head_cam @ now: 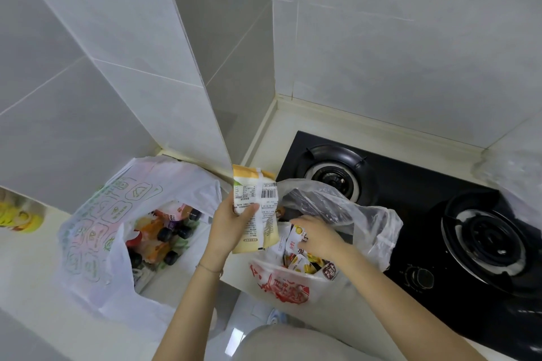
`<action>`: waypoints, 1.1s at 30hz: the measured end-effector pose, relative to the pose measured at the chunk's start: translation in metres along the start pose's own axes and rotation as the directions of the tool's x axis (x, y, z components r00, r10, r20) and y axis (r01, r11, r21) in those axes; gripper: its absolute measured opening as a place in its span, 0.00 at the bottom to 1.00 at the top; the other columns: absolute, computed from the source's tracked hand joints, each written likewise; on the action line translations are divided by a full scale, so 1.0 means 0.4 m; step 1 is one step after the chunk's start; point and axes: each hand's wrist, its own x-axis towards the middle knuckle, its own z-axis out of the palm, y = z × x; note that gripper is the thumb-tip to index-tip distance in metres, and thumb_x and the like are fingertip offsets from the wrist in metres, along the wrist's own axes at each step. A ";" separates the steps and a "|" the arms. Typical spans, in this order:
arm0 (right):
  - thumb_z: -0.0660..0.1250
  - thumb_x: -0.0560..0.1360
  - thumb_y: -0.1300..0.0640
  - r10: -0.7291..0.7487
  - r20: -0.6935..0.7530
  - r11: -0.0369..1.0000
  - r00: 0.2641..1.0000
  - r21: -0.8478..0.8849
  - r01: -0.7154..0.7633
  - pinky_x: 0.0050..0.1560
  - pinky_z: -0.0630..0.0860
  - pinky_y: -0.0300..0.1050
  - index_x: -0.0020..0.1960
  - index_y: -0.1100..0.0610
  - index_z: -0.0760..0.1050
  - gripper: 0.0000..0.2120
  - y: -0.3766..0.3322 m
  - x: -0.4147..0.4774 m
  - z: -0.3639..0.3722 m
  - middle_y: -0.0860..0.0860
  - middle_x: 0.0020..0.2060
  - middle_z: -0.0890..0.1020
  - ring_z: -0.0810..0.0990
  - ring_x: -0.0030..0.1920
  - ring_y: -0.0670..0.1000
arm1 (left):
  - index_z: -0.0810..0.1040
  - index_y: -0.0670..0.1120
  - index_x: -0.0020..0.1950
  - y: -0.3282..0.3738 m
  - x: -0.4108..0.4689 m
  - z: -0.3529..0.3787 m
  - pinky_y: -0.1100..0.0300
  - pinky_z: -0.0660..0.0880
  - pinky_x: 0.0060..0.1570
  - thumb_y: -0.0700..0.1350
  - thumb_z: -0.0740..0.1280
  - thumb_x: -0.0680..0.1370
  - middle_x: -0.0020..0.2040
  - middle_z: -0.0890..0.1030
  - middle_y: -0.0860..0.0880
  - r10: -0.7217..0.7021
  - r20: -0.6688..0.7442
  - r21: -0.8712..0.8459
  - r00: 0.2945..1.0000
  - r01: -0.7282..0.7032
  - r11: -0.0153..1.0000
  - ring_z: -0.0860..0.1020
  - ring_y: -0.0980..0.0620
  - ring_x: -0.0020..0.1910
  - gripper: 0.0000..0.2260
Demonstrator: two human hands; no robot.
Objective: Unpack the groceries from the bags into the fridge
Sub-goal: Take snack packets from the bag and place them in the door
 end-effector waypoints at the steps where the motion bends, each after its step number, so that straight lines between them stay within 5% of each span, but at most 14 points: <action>1: 0.67 0.75 0.60 -0.027 0.030 0.999 0.999 -0.045 0.029 0.67 0.67 0.47 0.75 0.48 0.62 0.31 -0.001 0.006 0.009 0.49 0.70 0.68 0.66 0.68 0.54 | 0.78 0.51 0.58 -0.005 0.000 -0.007 0.54 0.79 0.51 0.42 0.69 0.78 0.54 0.83 0.55 -0.014 0.010 0.013 1.000 0.014 1.000 0.82 0.54 0.52 0.10; 5: 0.66 0.76 0.58 -0.014 0.110 0.985 0.994 -0.168 0.032 0.74 0.57 0.50 0.78 0.50 0.51 0.37 -0.003 0.020 0.029 0.50 0.75 0.58 0.57 0.74 0.55 | 0.79 0.53 0.57 -0.030 -0.004 -0.025 0.50 0.80 0.52 0.43 0.69 0.78 0.53 0.83 0.55 -0.084 0.027 0.045 0.996 0.083 0.995 0.82 0.54 0.51 0.09; 8: 0.68 0.75 0.59 0.040 0.100 0.988 0.994 -0.156 -0.024 0.72 0.60 0.51 0.79 0.53 0.49 0.39 -0.007 0.025 0.039 0.53 0.73 0.59 0.59 0.73 0.56 | 0.79 0.51 0.59 -0.040 -0.011 -0.028 0.52 0.80 0.51 0.44 0.69 0.78 0.54 0.83 0.55 -0.079 0.021 0.055 0.997 0.078 0.995 0.82 0.55 0.50 0.10; 12: 0.64 0.73 0.70 0.093 0.018 0.990 0.995 -0.106 -0.091 0.59 0.74 0.51 0.71 0.58 0.64 0.28 -0.004 0.025 0.040 0.54 0.66 0.64 0.73 0.60 0.56 | 0.79 0.48 0.59 -0.041 -0.018 -0.025 0.58 0.79 0.47 0.42 0.69 0.78 0.53 0.84 0.53 -0.075 -0.005 0.014 0.997 0.075 0.997 0.82 0.55 0.50 0.10; 16: 0.62 0.74 0.69 0.130 -0.016 0.988 0.991 -0.086 -0.131 0.46 0.75 0.46 0.53 0.59 0.75 0.11 0.010 0.009 0.022 0.54 0.56 0.74 0.77 0.50 0.55 | 0.79 0.51 0.58 -0.031 -0.019 -0.021 0.58 0.79 0.48 0.43 0.69 0.78 0.53 0.84 0.55 -0.064 -0.011 -0.008 0.998 0.064 0.998 0.82 0.56 0.50 0.09; 19: 0.66 0.75 0.63 0.134 -0.071 0.986 0.988 0.106 -0.126 0.42 0.75 0.43 0.42 0.52 0.73 0.07 0.007 -0.017 -0.024 0.48 0.42 0.78 0.79 0.44 0.51 | 0.78 0.55 0.54 -0.010 -0.016 -0.016 0.63 0.78 0.45 0.42 0.69 0.78 0.50 0.83 0.58 -0.034 -0.014 -0.045 0.999 0.033 0.998 0.82 0.59 0.48 0.09; 24: 0.65 0.78 0.56 0.157 -0.223 0.922 0.962 0.381 -0.062 0.37 0.69 0.35 0.50 0.51 0.72 0.02 -0.029 -0.069 -0.132 0.45 0.41 0.77 0.77 0.42 0.45 | 0.78 0.52 0.53 0.021 -0.003 0.000 0.63 0.79 0.45 0.40 0.69 0.78 0.50 0.82 0.59 0.013 -0.004 -0.103 1.000 -0.013 0.995 0.82 0.60 0.47 0.08; 26: 0.66 0.78 0.56 0.209 -0.230 0.762 0.951 0.647 -0.011 0.44 0.76 0.39 0.49 0.54 0.72 0.03 -0.039 -0.085 -0.168 0.48 0.45 0.80 0.81 0.47 0.47 | 0.78 0.52 0.53 0.036 -0.002 0.006 0.64 0.79 0.43 0.39 0.68 0.78 0.49 0.82 0.60 0.024 0.015 -0.137 1.000 -0.022 0.990 0.82 0.60 0.48 0.09; 28: 0.67 0.77 0.57 0.301 -0.200 0.495 0.932 0.868 0.026 0.49 0.81 0.46 0.51 0.55 0.75 0.03 -0.048 -0.103 -0.195 0.53 0.49 0.83 0.83 0.50 0.51 | 0.79 0.51 0.53 0.050 -0.003 0.009 0.65 0.79 0.43 0.39 0.68 0.78 0.48 0.83 0.60 0.022 0.034 -0.175 0.999 -0.016 0.985 0.82 0.61 0.47 0.08; 33: 0.65 0.78 0.58 0.452 -0.106 0.098 0.886 0.993 0.068 0.51 0.80 0.53 0.62 0.58 0.73 0.13 -0.060 -0.108 -0.191 0.57 0.56 0.82 0.82 0.53 0.54 | 0.80 0.46 0.54 0.065 -0.007 0.010 0.65 0.79 0.41 0.38 0.68 0.78 0.49 0.85 0.56 0.000 0.078 -0.267 0.997 0.021 0.963 0.83 0.58 0.47 0.07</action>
